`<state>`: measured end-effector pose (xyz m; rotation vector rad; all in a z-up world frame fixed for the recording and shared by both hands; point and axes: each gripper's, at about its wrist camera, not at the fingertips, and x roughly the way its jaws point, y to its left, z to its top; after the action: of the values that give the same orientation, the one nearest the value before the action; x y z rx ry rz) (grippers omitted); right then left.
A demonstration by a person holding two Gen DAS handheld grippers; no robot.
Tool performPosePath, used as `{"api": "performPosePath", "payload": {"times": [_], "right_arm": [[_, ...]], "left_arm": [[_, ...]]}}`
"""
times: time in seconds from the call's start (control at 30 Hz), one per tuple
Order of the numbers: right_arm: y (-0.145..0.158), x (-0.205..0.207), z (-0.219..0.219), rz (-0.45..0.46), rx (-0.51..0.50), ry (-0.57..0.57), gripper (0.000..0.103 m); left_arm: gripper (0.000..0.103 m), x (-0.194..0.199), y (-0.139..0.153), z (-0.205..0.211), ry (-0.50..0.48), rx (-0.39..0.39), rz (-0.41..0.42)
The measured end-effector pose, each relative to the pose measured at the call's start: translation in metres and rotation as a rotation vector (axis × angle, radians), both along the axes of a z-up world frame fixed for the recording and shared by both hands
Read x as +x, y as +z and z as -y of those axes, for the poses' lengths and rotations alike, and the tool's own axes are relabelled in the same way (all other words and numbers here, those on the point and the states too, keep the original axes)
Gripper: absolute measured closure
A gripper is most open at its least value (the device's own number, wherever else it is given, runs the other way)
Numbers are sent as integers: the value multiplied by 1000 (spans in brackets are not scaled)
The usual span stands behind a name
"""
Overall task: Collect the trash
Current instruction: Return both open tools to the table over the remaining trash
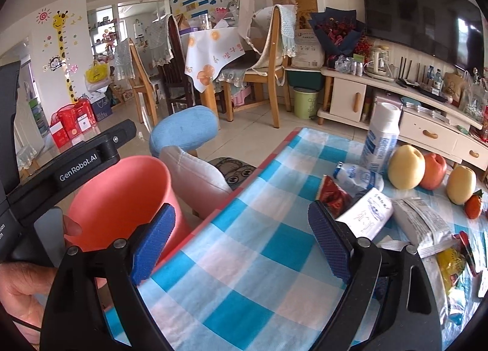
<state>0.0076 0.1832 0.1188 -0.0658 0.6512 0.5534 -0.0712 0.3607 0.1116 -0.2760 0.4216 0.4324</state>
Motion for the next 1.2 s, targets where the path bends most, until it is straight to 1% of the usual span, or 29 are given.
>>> {"api": "performPosePath", "payload": {"times": [0.2,0.4,0.47,0.57,0.67,0.7,0.77,0.83,0.93,1.2], "right_arm": [[-4,-3,29,5,-16,-36,13],[-7,-7,59,16,-40,-73,12],[-7,-8,69,16,-45,-88,12],[-6,-10,82,21,-48,-106,10],[-2,-15,95,54,-70,-124,9],[-1,-17,100,64,-78,-130,8],[-1,-21,112,77,-86,-139,8],[-3,-24,126,85,-83,-163,8],[-5,-22,149,61,-50,-193,7],[-2,-15,197,51,-17,-269,7]], "left_arm": [[12,10,-1,16,-82,-27,-41],[12,21,-5,34,-114,-46,-99],[12,24,-6,39,-129,-51,-105],[12,27,-9,51,-144,-15,-114],[12,36,-14,64,-138,42,-156],[12,39,-18,68,-152,45,-172],[12,43,-21,74,-177,44,-184],[12,46,-21,81,-196,59,-190],[12,50,-22,93,-225,90,-200],[12,63,-33,121,-328,80,-226]]}}
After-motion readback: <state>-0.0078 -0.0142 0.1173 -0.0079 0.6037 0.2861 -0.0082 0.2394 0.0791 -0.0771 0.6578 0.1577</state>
